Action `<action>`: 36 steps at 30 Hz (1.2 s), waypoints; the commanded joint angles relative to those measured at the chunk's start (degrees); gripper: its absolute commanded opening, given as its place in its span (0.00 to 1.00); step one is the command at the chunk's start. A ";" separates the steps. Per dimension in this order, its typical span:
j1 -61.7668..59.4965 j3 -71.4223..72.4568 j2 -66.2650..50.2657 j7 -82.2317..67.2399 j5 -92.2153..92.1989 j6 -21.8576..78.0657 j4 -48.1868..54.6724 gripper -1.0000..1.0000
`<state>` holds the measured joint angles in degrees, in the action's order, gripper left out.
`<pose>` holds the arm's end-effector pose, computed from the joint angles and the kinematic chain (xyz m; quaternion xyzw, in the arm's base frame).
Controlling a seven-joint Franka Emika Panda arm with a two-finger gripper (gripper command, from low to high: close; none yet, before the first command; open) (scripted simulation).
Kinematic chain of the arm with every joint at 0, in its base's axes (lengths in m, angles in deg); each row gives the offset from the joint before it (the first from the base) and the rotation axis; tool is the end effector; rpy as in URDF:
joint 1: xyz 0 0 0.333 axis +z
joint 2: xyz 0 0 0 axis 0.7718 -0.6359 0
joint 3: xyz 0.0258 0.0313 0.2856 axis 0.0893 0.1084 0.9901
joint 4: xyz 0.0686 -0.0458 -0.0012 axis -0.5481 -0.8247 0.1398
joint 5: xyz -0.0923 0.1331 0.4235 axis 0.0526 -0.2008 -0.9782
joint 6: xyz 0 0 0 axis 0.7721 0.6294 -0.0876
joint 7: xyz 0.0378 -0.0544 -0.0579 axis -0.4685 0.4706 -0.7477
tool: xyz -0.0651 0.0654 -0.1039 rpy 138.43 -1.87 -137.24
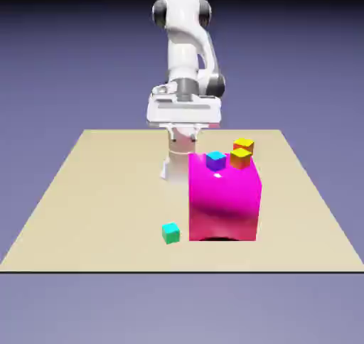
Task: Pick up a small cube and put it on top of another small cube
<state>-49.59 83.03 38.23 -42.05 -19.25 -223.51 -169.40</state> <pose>0.4811 -0.0031 0.3587 -0.8624 0.3594 -0.3266 0.1428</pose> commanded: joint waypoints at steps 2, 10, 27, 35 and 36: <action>0.39 -1.92 -4.16 1.20 -3.15 4.55 2.23 0.50; 1.95 -9.57 -20.77 5.98 -15.73 22.71 11.15 0.50; 5.26 -25.83 -56.03 16.15 -42.43 61.29 30.08 0.50; 5.46 -24.48 -57.95 14.79 -44.64 59.37 29.56 0.00; 5.22 -25.72 -55.87 16.15 -42.38 61.22 30.05 0.00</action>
<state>-44.38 57.31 -17.65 -25.97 -61.80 -162.30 -139.34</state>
